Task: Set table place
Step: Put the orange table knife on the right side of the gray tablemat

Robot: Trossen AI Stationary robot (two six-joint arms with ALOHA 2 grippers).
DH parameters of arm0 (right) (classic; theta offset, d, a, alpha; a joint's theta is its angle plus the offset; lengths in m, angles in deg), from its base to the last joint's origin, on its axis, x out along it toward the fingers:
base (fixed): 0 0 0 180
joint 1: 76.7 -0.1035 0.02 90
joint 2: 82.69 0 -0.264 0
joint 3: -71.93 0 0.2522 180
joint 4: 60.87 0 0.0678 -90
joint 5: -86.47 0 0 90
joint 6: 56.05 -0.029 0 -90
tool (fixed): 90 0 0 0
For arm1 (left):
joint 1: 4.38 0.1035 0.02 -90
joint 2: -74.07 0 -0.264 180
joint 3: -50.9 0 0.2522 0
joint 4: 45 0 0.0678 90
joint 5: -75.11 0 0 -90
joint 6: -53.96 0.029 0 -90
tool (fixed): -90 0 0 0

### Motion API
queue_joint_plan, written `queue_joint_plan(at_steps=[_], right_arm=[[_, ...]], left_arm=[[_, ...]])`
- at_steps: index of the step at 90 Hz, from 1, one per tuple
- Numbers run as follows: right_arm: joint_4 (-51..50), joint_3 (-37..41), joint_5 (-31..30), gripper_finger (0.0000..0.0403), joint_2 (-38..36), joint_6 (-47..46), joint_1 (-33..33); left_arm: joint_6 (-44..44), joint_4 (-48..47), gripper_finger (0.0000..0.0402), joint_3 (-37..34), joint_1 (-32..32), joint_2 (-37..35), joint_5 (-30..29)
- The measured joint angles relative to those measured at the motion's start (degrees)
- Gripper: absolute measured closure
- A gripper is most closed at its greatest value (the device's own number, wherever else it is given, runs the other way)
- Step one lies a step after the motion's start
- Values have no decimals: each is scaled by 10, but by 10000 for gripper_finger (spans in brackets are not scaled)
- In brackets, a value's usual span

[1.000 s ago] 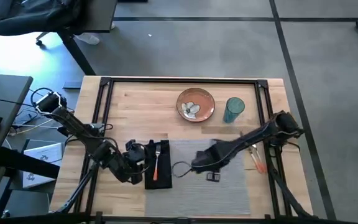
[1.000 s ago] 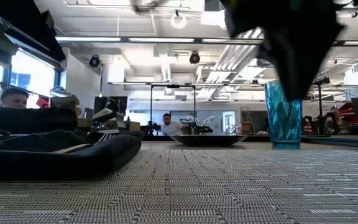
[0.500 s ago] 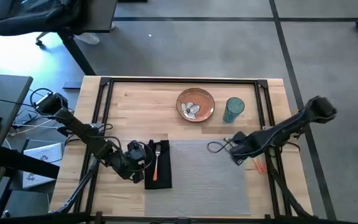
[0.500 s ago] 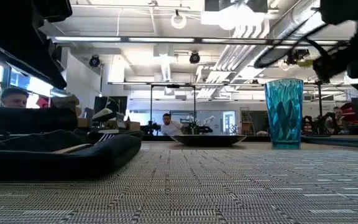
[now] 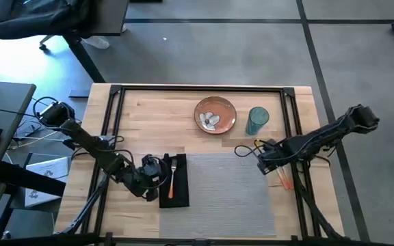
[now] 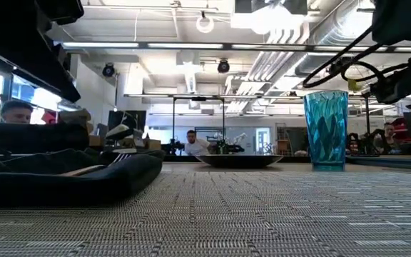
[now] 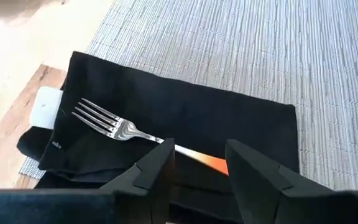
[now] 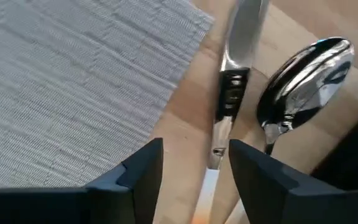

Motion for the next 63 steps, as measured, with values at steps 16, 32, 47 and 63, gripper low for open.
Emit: queue_joint_plan(at_steps=[16, 32, 47, 63], right_arm=[[2, 0, 16, 263, 37, 22, 20], [7, 0, 30, 270, 80, 46, 31], [10, -1, 25, 270, 118, 49, 43], [19, -4, 25, 270, 151, 63, 55]], left_arm=[[0, 0, 273, 0, 0, 0, 1], [1, 0, 273, 0, 0, 0, 5], [6, 2, 273, 0, -1, 0, 6], [7, 3, 273, 0, -1, 0, 8]])
